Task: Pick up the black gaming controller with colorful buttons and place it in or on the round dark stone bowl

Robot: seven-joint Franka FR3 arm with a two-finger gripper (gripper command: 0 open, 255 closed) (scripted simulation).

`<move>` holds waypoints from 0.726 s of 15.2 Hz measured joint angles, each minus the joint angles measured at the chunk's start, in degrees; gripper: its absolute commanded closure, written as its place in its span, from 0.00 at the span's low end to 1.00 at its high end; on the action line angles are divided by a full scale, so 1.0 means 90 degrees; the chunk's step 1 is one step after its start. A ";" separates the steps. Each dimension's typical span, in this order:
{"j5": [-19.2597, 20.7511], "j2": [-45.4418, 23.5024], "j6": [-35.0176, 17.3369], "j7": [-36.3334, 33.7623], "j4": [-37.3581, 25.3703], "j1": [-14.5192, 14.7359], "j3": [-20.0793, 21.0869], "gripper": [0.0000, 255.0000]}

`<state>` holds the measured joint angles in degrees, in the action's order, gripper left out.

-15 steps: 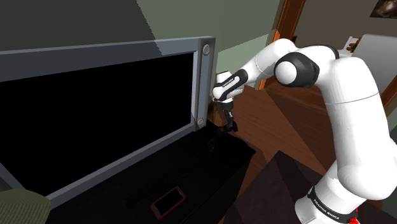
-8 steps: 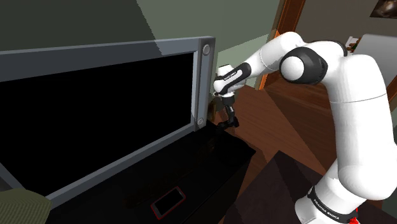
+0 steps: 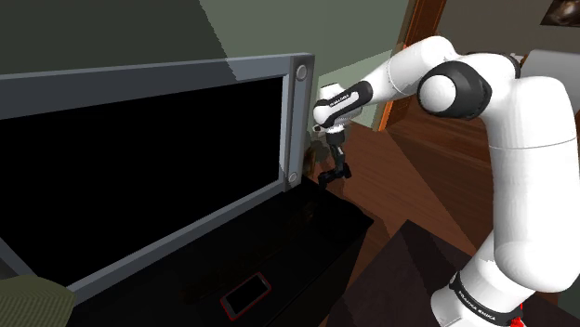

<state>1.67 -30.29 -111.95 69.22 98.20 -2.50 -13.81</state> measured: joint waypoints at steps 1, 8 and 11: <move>0.0007 0.0049 0.0064 -0.0005 -0.0014 0.0010 -0.0003 1.00; 0.0195 0.1181 -0.0316 -0.0444 0.1526 0.0391 0.0021 1.00; 0.0323 0.1883 -0.0494 -0.0718 0.2415 0.0577 0.0050 1.00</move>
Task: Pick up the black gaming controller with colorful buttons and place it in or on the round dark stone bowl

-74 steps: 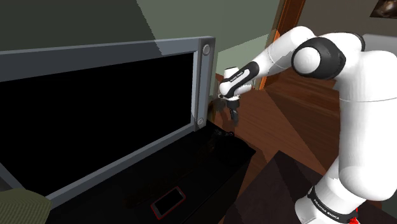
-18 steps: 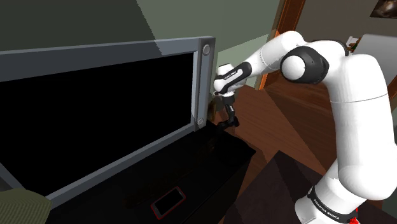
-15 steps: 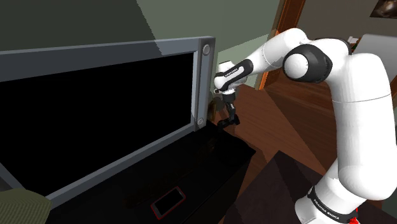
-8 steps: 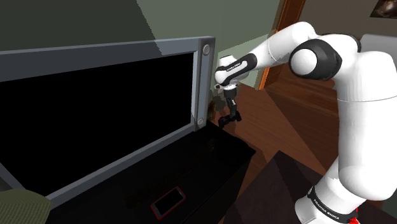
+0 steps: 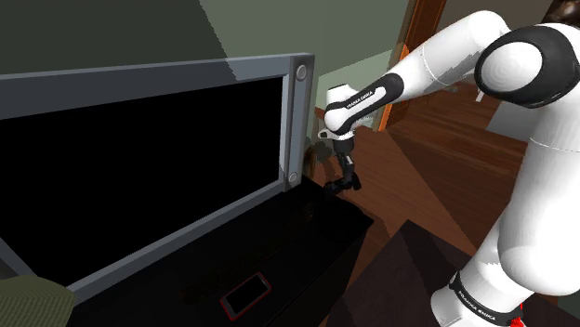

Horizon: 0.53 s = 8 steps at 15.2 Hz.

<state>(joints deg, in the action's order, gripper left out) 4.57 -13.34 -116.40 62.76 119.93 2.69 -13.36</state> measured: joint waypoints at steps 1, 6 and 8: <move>0.0045 0.0252 -0.0047 -0.0109 0.0303 0.0065 0.0019 1.00; 0.0140 0.1181 -0.0228 -0.0672 0.1443 0.0359 0.0209 1.00; 0.0151 0.1276 -0.0350 -0.0751 0.1667 0.0390 0.0237 1.00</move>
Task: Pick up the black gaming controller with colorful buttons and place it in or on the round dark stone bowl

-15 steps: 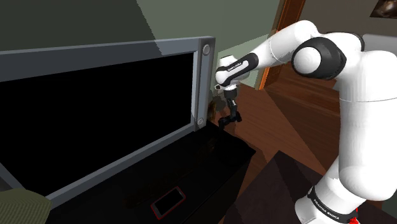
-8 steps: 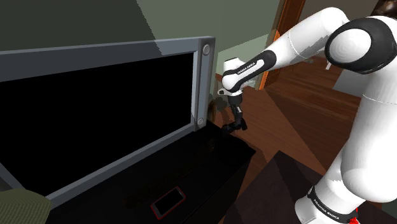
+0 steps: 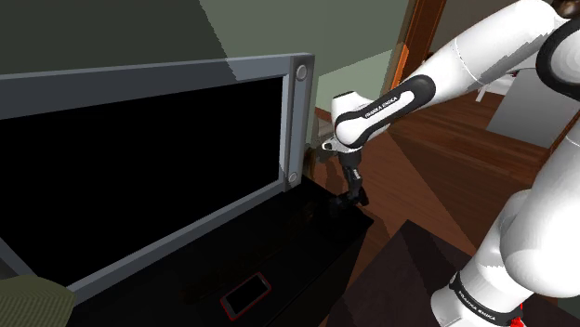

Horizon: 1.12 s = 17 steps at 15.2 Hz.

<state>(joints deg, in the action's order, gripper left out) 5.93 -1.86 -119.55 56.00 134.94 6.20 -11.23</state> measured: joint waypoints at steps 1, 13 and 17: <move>-0.0001 -0.0013 -0.0073 -0.0014 0.0063 0.0004 0.0005 1.00; -0.0112 -0.0799 -0.1059 0.0022 0.0239 -0.0029 0.0009 1.00; -0.0140 -0.0977 -0.1128 0.0021 0.0231 -0.0044 0.0003 1.00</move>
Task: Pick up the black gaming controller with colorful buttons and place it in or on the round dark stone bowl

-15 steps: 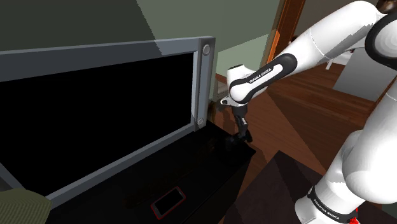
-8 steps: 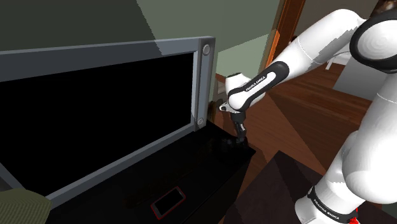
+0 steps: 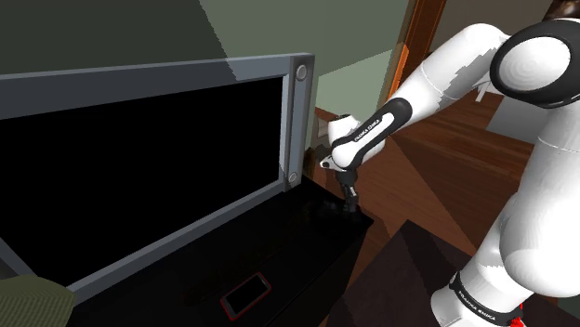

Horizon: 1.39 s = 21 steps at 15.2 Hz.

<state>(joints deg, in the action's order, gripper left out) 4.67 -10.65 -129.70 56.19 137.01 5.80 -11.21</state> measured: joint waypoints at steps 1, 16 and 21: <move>0.0006 0.0014 -0.0106 0.0001 0.0003 -0.0004 -0.0005 1.00; 0.0015 0.0310 0.0528 -0.0015 -0.0299 0.0057 0.0025 0.00; 0.0013 0.0354 0.0631 -0.0030 -0.0349 0.0070 0.0034 0.00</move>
<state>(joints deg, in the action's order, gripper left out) 4.79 -7.47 -124.03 55.91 133.87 6.43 -10.90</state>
